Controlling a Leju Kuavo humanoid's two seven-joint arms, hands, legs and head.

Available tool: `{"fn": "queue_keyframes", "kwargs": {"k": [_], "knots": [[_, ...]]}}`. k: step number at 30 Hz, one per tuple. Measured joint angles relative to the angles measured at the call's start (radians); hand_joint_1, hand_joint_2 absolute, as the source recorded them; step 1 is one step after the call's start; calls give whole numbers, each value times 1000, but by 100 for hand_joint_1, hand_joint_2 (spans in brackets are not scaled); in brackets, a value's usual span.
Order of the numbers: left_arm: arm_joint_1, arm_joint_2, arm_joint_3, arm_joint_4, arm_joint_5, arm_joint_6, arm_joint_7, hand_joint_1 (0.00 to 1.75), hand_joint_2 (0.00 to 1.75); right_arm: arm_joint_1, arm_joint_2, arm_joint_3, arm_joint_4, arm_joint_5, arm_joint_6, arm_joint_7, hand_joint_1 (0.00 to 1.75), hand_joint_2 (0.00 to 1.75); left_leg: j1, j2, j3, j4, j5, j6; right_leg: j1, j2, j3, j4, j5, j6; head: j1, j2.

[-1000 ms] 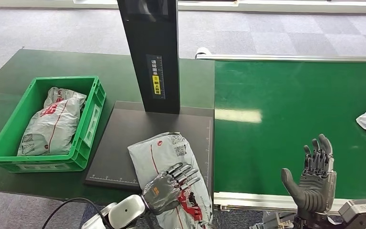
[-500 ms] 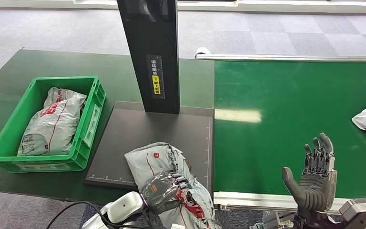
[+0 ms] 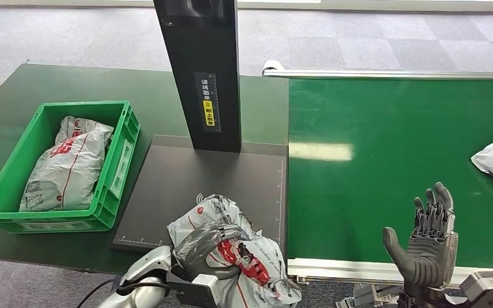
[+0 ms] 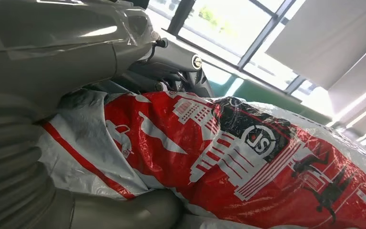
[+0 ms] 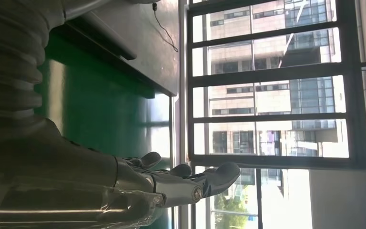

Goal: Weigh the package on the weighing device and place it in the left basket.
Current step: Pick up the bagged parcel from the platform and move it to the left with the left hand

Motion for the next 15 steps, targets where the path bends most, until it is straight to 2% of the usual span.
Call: {"fn": "queue_keyframes", "kwargs": {"k": [5, 9, 12, 15], "knots": [[38, 61, 95, -186, 171, -91, -43, 175, 175, 13, 1, -16, -5, -2, 0, -7, 0, 175, 0, 0, -2, 0, 0, 0, 0, 0, -2, 0, 0, 0, 0, 0], [56, 80, 194, -313, 205, -119, -57, 175, 175, 21, 14, -35, -25, -3, 3, -5, 0, 175, 1, 0, -2, 0, 0, 0, 0, 0, -2, 0, 0, 0, 0, 0], [59, 81, 263, -374, 144, -59, -52, 175, 175, 30, 27, -49, -46, -1, 8, 0, 0, 175, 0, 0, -2, 0, 0, 0, 0, 0, -2, 0, 0, 0, 0, 0], [50, 81, 328, -415, -27, 93, -16, 175, 175, 40, 41, -62, -64, 1, 22, 3, 0, 175, 0, 0, -2, 0, 0, 0, 0, 0, -3, 0, 0, 0, 0, 0]]}}
